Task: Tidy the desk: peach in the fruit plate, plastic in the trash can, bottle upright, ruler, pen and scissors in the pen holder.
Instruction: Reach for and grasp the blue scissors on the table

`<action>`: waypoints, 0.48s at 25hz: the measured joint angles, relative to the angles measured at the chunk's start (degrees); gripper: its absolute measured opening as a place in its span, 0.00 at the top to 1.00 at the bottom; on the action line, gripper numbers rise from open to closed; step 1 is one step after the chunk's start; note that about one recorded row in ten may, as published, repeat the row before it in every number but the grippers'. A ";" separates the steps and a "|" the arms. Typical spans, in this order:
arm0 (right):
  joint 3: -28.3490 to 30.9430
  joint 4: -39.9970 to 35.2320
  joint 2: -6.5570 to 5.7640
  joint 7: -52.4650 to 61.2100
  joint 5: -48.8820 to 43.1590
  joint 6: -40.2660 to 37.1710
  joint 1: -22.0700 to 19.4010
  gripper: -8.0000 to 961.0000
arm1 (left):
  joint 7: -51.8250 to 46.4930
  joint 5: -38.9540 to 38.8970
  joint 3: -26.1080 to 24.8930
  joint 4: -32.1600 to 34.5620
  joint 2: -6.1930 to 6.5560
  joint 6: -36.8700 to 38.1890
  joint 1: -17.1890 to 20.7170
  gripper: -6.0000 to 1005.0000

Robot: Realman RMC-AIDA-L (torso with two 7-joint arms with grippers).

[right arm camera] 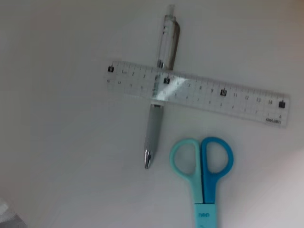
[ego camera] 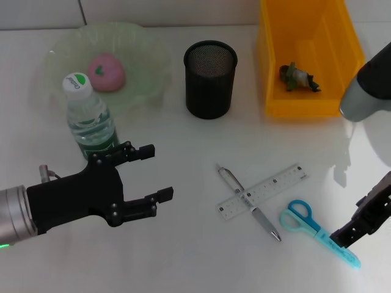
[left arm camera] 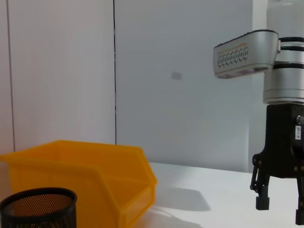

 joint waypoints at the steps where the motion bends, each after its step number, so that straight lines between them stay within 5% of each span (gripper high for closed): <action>1: -0.84 0.01 0.01 -0.23 -0.18 0.55 -0.37 0.13 | 0.00 -0.01 0.00 -0.18 0.00 -0.15 -0.14 0.21; 12: -5.26 4.11 0.06 -0.16 -1.18 6.60 -1.58 0.13 | 0.04 -0.08 -0.14 -0.57 0.10 -0.21 -0.71 0.21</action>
